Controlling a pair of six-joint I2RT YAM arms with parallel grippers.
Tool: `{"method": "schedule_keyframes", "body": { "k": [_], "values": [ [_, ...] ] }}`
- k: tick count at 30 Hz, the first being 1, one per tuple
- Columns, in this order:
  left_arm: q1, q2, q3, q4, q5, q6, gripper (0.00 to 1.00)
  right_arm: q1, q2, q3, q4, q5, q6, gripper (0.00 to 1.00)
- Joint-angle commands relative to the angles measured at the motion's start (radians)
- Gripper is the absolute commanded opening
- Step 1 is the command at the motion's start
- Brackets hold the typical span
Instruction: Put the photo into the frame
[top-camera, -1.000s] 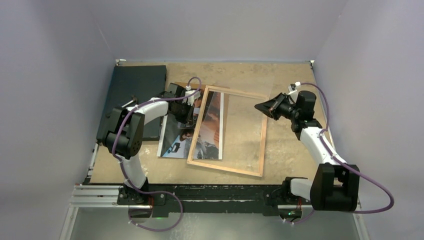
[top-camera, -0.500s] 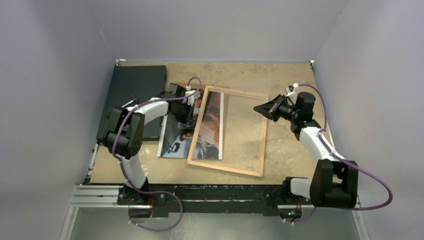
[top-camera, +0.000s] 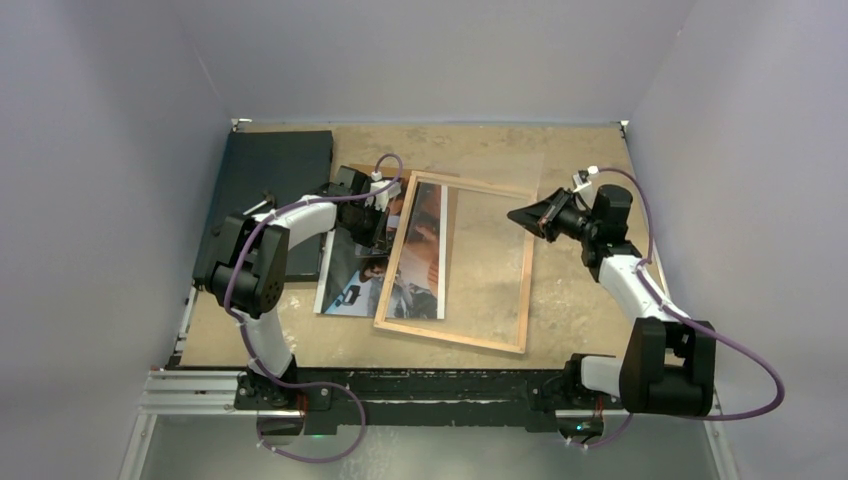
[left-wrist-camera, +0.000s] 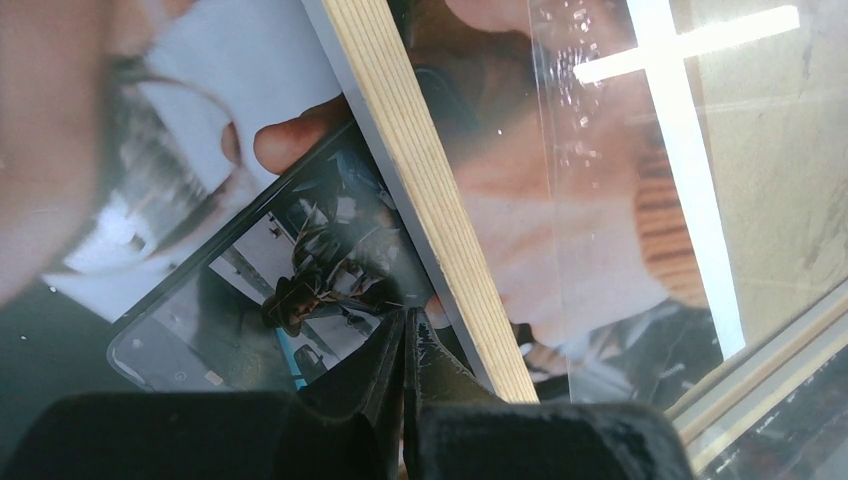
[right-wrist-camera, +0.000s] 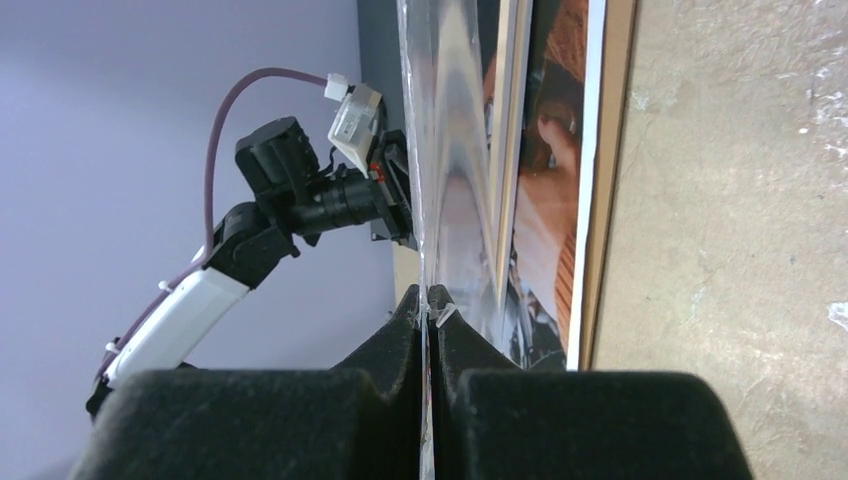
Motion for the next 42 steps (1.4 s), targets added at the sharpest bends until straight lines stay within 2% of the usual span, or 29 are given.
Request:
{"method": "schedule_keyframes", "body": {
  "k": [1, 14, 42],
  "values": [
    [0.003, -0.007, 0.011, 0.016, 0.036, -0.008, 0.0, -0.004, -0.036, -0.01, 0.101, -0.05, 0.088, 0.0],
    [0.003, -0.012, 0.002, 0.016, 0.034, -0.003, 0.0, -0.001, -0.093, -0.048, 0.123, -0.014, 0.142, 0.0],
    [0.003, -0.021, -0.005, 0.018, 0.037, -0.003, 0.0, 0.003, -0.069, -0.104, 0.146, -0.003, 0.121, 0.0]
  ]
}}
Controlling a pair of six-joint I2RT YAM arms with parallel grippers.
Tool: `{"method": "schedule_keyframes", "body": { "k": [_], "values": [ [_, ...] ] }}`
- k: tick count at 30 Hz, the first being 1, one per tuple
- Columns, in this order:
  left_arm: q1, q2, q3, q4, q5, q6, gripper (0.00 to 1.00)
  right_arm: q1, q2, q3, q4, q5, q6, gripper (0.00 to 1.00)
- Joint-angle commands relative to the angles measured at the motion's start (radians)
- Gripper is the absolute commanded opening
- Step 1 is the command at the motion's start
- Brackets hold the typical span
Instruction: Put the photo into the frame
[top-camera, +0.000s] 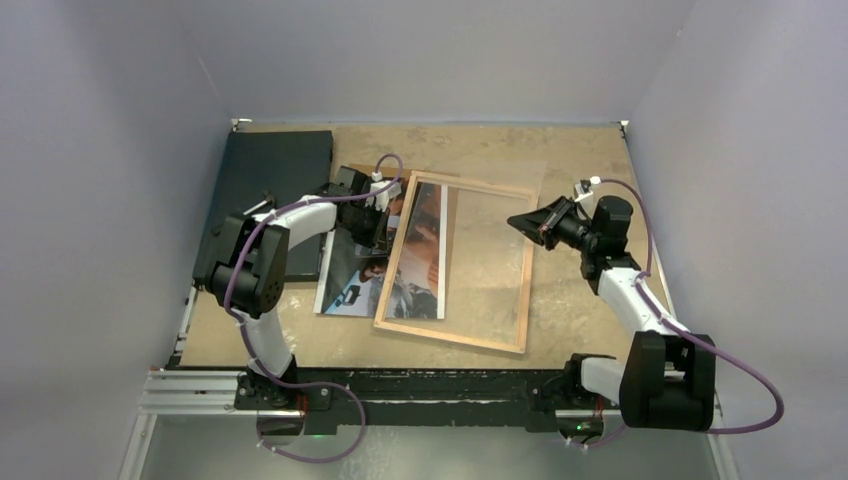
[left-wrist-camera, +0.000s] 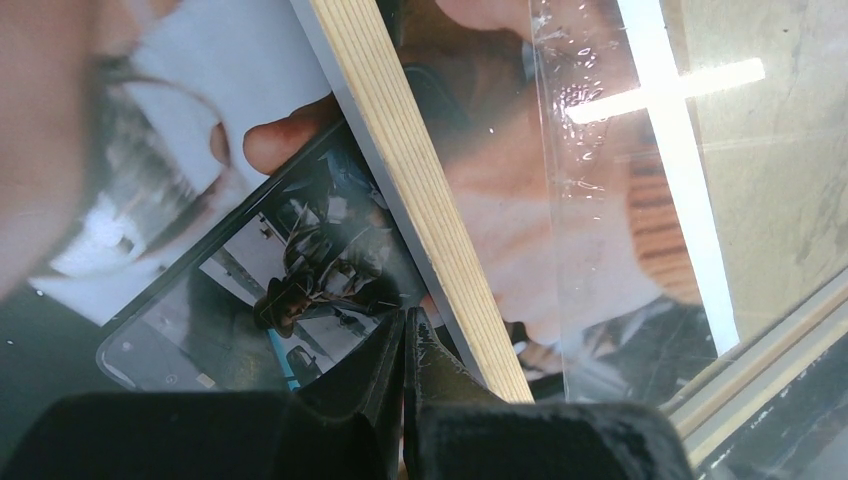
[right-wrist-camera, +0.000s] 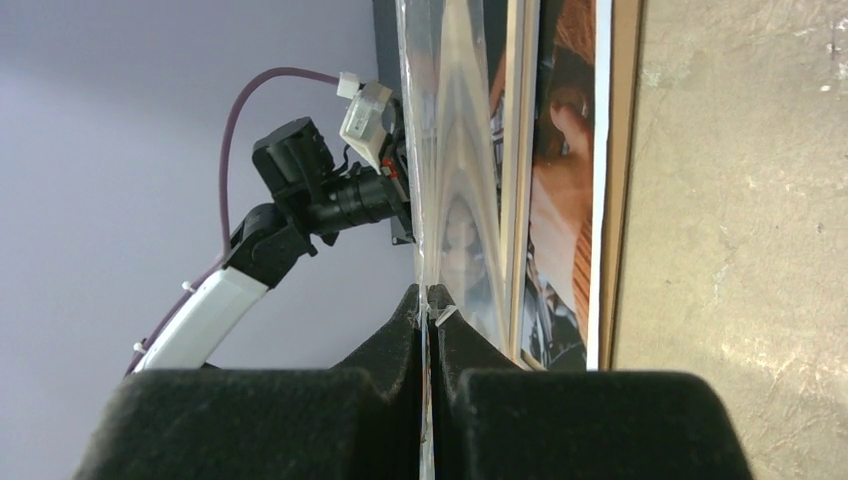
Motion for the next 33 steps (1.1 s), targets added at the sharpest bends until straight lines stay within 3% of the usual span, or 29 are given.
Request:
{"method": "schedule_keyframes", "body": {
  "k": [1, 33],
  "values": [
    [0.004, -0.022, -0.005, 0.018, 0.024, -0.003, 0.0, 0.001, -0.002, -0.013, 0.059, -0.009, 0.009, 0.0],
    [0.003, -0.019, -0.003, 0.021, 0.037, 0.001, 0.0, 0.017, 0.111, 0.05, 0.002, 0.02, -0.086, 0.0]
  ]
}}
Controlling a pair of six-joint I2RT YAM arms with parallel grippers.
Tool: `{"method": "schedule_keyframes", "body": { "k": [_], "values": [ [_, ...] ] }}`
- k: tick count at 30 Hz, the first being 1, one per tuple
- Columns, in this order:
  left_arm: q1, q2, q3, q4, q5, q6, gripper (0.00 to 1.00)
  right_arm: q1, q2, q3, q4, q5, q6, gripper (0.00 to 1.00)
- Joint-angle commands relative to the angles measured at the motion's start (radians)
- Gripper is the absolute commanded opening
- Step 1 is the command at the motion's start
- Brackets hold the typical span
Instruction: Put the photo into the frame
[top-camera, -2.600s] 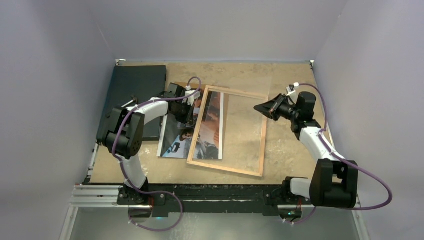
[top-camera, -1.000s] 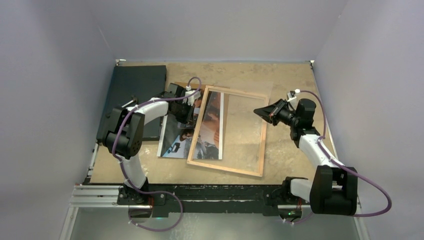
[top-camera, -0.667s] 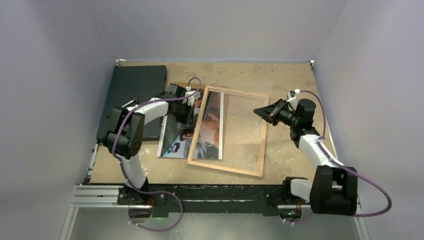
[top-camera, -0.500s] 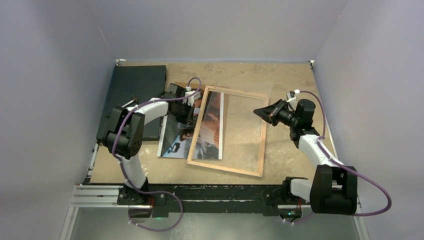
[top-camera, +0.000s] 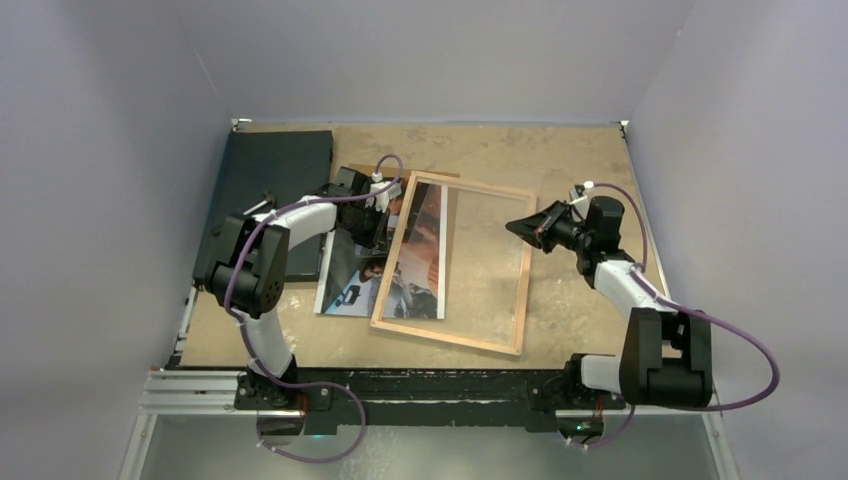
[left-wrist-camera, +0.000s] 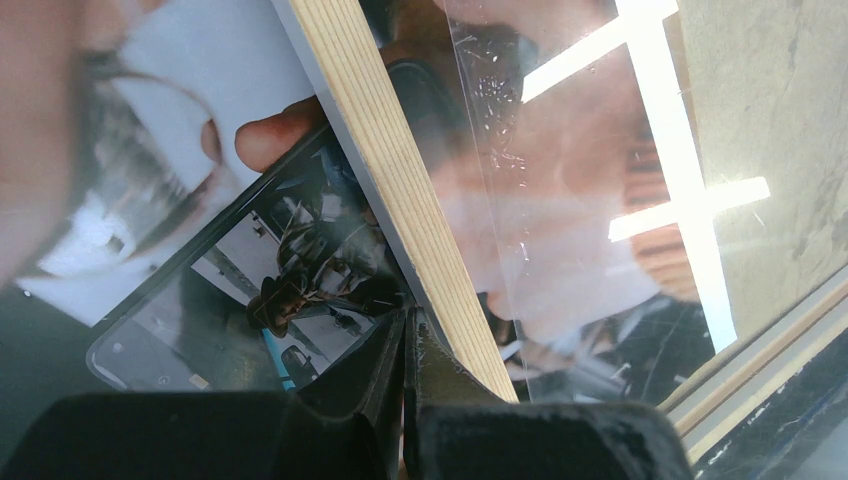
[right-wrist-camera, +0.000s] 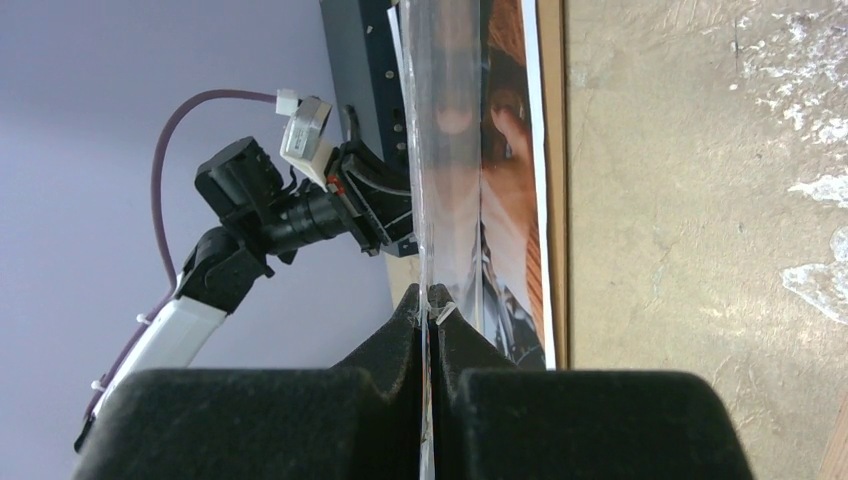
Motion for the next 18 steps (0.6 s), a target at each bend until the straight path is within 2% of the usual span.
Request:
{"method": "schedule_keyframes", "body": {
  "k": [1, 18],
  "values": [
    [0.003, -0.017, 0.003, 0.019, 0.029, 0.001, 0.0, 0.006, 0.025, 0.063, 0.009, -0.023, -0.037, 0.0],
    [0.003, 0.011, 0.018, 0.032, 0.031, 0.006, 0.0, 0.006, 0.105, 0.094, 0.054, -0.056, -0.044, 0.0]
  ]
}}
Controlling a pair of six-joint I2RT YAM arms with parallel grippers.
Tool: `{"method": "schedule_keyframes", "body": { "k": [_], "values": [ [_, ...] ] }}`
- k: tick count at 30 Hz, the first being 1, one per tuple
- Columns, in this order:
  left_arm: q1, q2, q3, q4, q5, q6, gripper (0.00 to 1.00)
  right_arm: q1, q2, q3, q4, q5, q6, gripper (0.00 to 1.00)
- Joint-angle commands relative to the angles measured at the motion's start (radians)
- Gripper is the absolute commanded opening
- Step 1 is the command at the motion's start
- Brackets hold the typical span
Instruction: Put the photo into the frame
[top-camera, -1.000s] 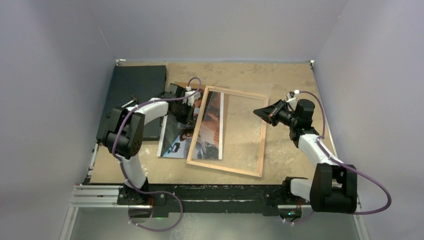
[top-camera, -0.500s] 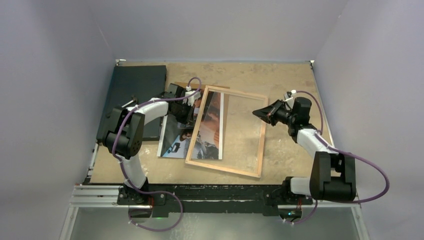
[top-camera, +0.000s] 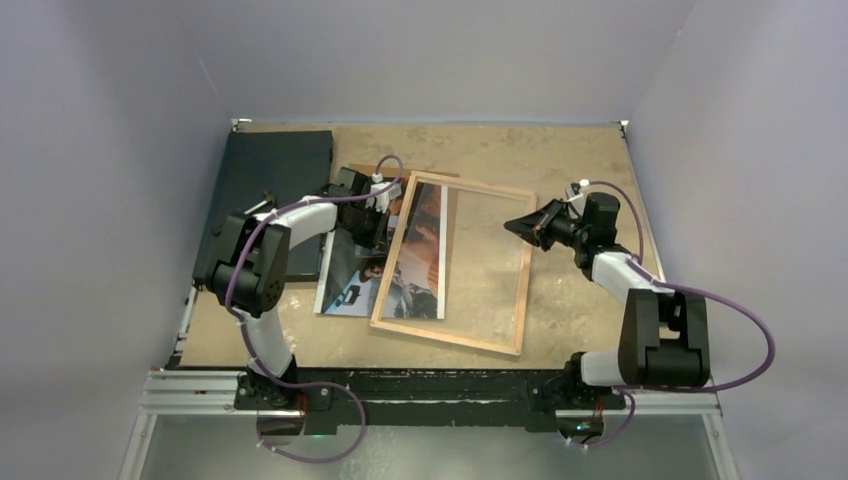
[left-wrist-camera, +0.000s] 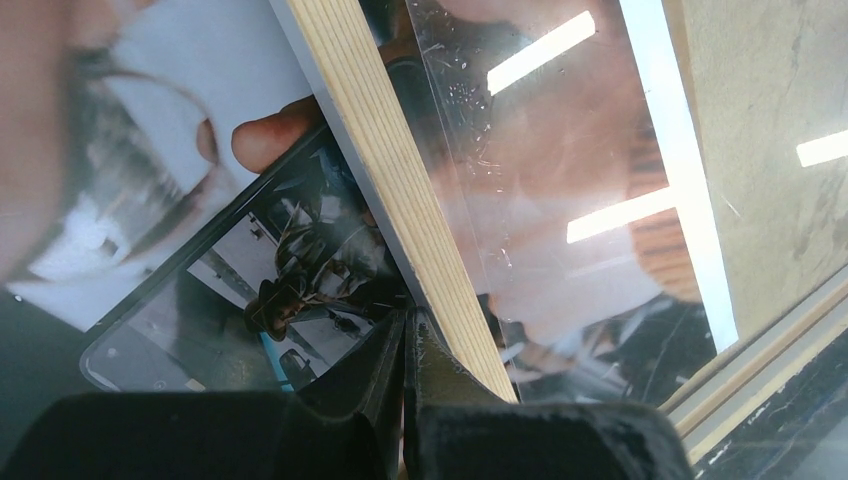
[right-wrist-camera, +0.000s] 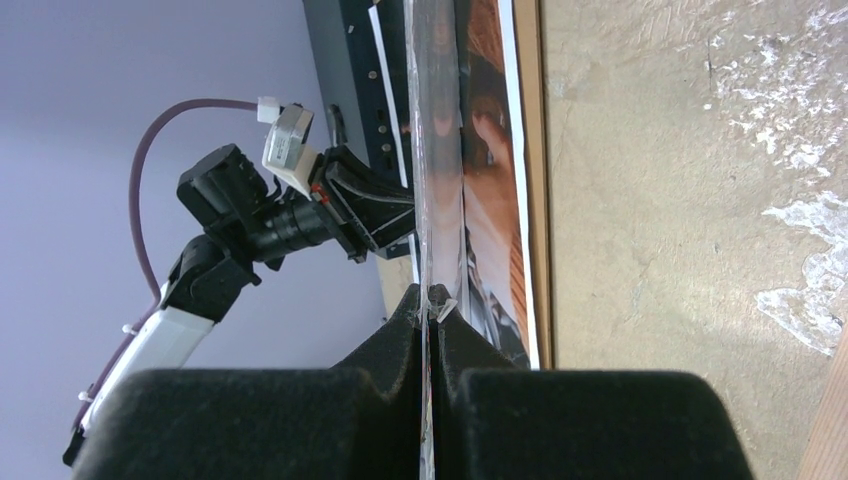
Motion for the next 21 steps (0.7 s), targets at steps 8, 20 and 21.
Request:
{"method": "schedule_keyframes", "body": {
  "k": [8, 20, 21],
  "values": [
    [0.003, 0.012, 0.024, 0.027, 0.03, 0.009, 0.0, 0.006, 0.05, 0.068, 0.076, -0.063, -0.002, 0.0],
    [0.003, 0.025, 0.029, 0.031, 0.039, 0.009, 0.0, 0.006, 0.111, 0.064, 0.121, -0.086, 0.008, 0.0],
    [0.003, 0.027, 0.028, 0.032, 0.04, 0.008, 0.0, 0.006, 0.116, 0.066, 0.125, -0.089, 0.008, 0.0]
  ]
}}
